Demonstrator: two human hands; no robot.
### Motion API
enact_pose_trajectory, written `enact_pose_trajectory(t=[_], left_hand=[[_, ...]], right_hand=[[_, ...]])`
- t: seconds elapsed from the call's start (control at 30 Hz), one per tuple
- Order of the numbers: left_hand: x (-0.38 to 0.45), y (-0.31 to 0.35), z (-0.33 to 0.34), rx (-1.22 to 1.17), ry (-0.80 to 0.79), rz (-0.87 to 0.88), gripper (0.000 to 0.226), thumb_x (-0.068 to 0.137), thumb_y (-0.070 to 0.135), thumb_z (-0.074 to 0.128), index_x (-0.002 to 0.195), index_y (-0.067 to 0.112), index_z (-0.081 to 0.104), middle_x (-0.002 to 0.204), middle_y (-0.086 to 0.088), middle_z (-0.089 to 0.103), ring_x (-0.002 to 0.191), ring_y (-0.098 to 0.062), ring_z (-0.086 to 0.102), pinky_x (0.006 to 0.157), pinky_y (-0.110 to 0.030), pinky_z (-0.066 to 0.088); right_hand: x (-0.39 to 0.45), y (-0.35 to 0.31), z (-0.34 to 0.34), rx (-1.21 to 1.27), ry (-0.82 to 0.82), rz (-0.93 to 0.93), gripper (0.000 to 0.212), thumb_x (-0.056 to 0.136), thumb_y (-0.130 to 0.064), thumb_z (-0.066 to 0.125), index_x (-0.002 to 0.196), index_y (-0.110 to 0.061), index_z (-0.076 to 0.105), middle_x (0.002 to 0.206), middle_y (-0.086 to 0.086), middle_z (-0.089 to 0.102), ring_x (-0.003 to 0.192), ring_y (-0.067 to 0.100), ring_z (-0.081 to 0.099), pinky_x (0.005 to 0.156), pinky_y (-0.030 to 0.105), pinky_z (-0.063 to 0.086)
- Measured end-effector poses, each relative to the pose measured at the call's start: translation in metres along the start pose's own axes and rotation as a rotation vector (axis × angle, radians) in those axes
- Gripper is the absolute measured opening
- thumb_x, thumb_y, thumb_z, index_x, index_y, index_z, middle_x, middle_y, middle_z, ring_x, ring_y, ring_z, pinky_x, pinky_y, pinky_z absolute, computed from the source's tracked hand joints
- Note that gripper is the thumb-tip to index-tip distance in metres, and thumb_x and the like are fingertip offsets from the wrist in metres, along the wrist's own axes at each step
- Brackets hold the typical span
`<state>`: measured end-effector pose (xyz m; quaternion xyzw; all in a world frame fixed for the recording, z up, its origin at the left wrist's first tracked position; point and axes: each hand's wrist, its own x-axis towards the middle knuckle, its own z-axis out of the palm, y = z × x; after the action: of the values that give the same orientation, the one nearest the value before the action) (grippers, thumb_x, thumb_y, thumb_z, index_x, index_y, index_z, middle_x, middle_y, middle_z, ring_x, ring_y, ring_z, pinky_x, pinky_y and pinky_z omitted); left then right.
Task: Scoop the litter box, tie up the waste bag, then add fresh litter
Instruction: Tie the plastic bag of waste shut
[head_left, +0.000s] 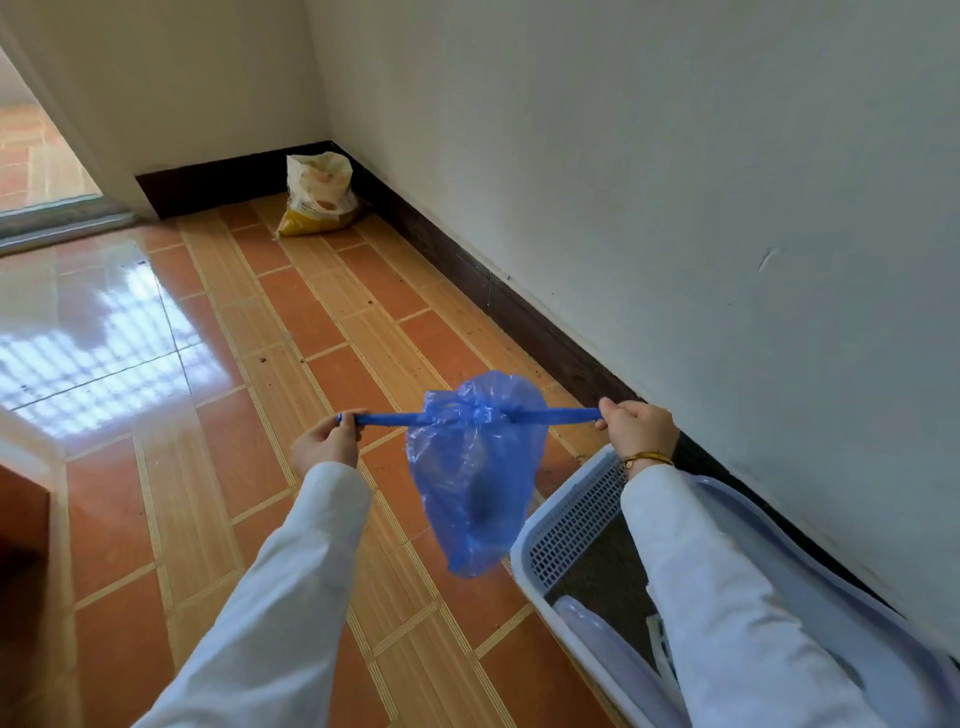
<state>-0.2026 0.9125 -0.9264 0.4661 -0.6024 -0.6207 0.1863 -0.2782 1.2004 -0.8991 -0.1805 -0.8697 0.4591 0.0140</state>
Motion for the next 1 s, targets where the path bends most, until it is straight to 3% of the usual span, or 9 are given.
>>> enact_pose_trajectory(t=[0.13, 0.27, 0.4, 0.53, 0.63, 0.77, 0.9, 1.0], left_hand=[[0.001, -0.008, -0.009, -0.044, 0.085, -0.038, 0.014, 0.089, 0.017, 0.058, 0.092, 0.026, 0.069, 0.063, 0.003, 0.060, 0.058, -0.013, 0.051, 0.060, -0.023, 0.045], [0.000, -0.003, -0.009, -0.043, 0.067, 0.034, 0.016, 0.090, 0.019, 0.057, 0.084, 0.027, 0.069, 0.068, 0.002, 0.064, 0.069, -0.018, 0.057, 0.074, -0.031, 0.049], [0.002, 0.013, -0.005, -0.033, -0.125, 0.193, 0.023, 0.095, 0.012, 0.047, 0.086, 0.012, 0.068, 0.081, -0.002, 0.067, 0.077, -0.015, 0.065, 0.082, -0.032, 0.051], [-0.008, 0.036, 0.002, 0.026, -0.313, 0.351, 0.024, 0.094, 0.019, 0.050, 0.082, 0.024, 0.070, 0.090, -0.002, 0.069, 0.086, -0.016, 0.065, 0.081, -0.027, 0.052], [-0.024, 0.053, 0.010, 0.056, -0.507, 0.426, 0.021, 0.092, 0.024, 0.055, 0.086, 0.033, 0.073, 0.090, 0.009, 0.071, 0.086, -0.004, 0.066, 0.077, -0.018, 0.052], [-0.046, 0.070, 0.020, 0.076, -0.720, 0.492, 0.015, 0.088, 0.022, 0.063, 0.095, 0.028, 0.074, 0.093, 0.001, 0.073, 0.089, -0.011, 0.064, 0.078, -0.025, 0.053], [-0.062, 0.079, 0.025, -0.019, -0.841, 0.473, 0.018, 0.082, 0.012, 0.069, 0.097, 0.020, 0.074, 0.089, -0.001, 0.076, 0.088, -0.015, 0.070, 0.073, -0.019, 0.054], [-0.065, 0.085, 0.023, -0.015, -0.886, 0.472, 0.022, 0.081, 0.008, 0.069, 0.098, 0.021, 0.073, 0.088, -0.001, 0.076, 0.087, -0.016, 0.071, 0.072, -0.020, 0.056]], right_hand=[[0.002, 0.014, 0.004, -0.071, -0.010, 0.027, 0.031, 0.093, -0.025, 0.056, 0.081, -0.003, 0.073, 0.071, 0.003, 0.065, 0.054, 0.000, 0.047, 0.049, 0.016, 0.027], [0.006, 0.017, 0.005, -0.044, 0.011, 0.005, 0.030, 0.092, -0.026, 0.058, 0.073, -0.006, 0.071, 0.068, 0.002, 0.064, 0.058, 0.010, 0.053, 0.051, 0.017, 0.028], [0.013, 0.010, -0.001, 0.081, -0.043, -0.028, 0.027, 0.088, -0.033, 0.063, 0.074, -0.011, 0.071, 0.059, -0.002, 0.062, 0.059, 0.012, 0.055, 0.058, 0.022, 0.038], [0.012, -0.017, 0.002, 0.381, -0.138, -0.067, 0.021, 0.088, -0.026, 0.065, 0.075, -0.011, 0.070, 0.067, -0.001, 0.065, 0.061, 0.010, 0.058, 0.059, 0.022, 0.051], [0.003, -0.046, 0.005, 0.558, -0.326, -0.162, 0.018, 0.092, -0.016, 0.060, 0.076, -0.009, 0.066, 0.074, 0.005, 0.067, 0.072, 0.016, 0.063, 0.077, 0.031, 0.055], [-0.018, -0.080, 0.005, 0.473, -0.575, -0.393, 0.010, 0.089, -0.006, 0.061, 0.096, -0.003, 0.067, 0.087, 0.008, 0.070, 0.081, 0.016, 0.066, 0.084, 0.028, 0.055], [-0.036, -0.093, 0.011, 0.240, -0.738, -0.555, 0.027, 0.084, -0.004, 0.066, 0.111, -0.007, 0.062, 0.106, 0.009, 0.068, 0.099, 0.017, 0.065, 0.091, 0.026, 0.052], [-0.042, -0.093, 0.013, 0.241, -0.789, -0.577, 0.035, 0.081, -0.008, 0.072, 0.112, -0.008, 0.055, 0.105, 0.010, 0.068, 0.101, 0.020, 0.066, 0.091, 0.030, 0.053]])
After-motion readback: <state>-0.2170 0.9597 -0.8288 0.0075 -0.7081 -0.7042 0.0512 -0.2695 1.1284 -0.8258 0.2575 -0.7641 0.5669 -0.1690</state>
